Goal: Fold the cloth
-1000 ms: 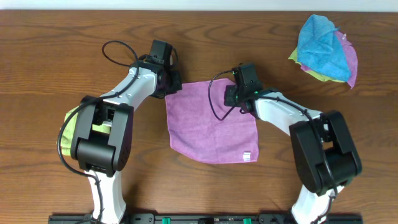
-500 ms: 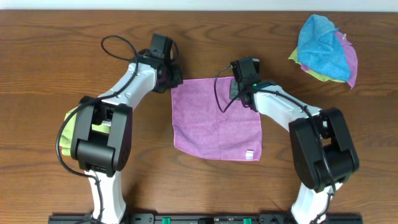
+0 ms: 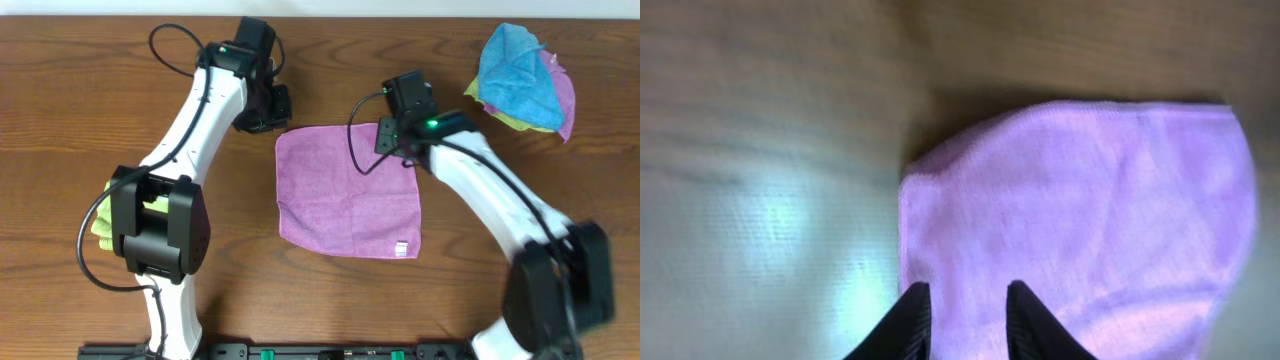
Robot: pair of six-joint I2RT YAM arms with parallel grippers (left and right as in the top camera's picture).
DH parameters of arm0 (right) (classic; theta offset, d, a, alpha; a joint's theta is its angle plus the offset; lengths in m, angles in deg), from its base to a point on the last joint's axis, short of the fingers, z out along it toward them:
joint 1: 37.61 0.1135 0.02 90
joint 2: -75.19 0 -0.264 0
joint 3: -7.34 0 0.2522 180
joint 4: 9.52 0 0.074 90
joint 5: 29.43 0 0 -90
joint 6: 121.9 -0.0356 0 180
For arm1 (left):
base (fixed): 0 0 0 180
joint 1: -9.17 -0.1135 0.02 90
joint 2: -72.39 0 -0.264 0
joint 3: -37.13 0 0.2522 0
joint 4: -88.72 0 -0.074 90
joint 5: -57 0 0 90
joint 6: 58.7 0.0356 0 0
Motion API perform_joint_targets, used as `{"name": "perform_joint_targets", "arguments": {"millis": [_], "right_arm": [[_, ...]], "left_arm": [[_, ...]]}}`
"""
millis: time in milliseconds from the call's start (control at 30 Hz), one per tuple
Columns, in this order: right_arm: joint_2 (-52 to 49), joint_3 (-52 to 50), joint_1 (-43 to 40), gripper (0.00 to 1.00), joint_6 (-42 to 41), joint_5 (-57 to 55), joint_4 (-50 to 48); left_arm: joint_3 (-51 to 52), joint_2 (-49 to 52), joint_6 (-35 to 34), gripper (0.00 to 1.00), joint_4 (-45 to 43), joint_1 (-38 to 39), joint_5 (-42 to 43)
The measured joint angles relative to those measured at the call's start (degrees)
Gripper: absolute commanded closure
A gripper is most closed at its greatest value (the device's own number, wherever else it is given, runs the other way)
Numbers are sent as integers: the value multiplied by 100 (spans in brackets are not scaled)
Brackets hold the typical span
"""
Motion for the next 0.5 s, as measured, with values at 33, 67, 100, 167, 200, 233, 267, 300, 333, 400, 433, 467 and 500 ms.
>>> {"name": "perform_joint_targets", "arguments": {"millis": [33,67,100,167,200,233,267,300,333,400,433,467,500], "right_arm": [[258,22,-50,34,-33,214,420],[498,33,-142,32,-68,391,778],[645,35,-223,30,-87,466,990],[863,39,-391,28,-111,643,1379],[968,33,-492,27,-133,730,1552],[1086,-15,-592,27,-131,809,1681],[1198,-83,-675,26,-136,881,1759],[1344,-214,-761,26,-144,984,1799],[1510,-367,-839,26,-146,1113,1832],[1864,-713,-1010,25,-149,1362,1888],[2096,-944,-1128,25,-149,1517,1893],[2317,-1145,-1222,24,-151,1646,1904],[2518,-1342,-1314,23,-149,1764,1915]], "left_arm": [[-35,0,2,71,205,-48,175],[-42,0,7,73,459,-140,415],[-39,0,9,73,640,-238,610],[-39,0,37,74,852,-422,933],[-42,0,68,75,986,-527,1080],[-42,0,109,75,1174,-647,1237],[-39,0,164,75,1355,-752,1338],[-39,0,205,75,1517,-833,1423],[-39,0,238,75,1615,-872,1469],[-37,0,319,74,1788,-905,1602],[-31,-13,337,73,1823,-905,1692],[-17,-44,350,71,1875,-898,1770],[4,-105,356,69,1937,-894,1864]]}}
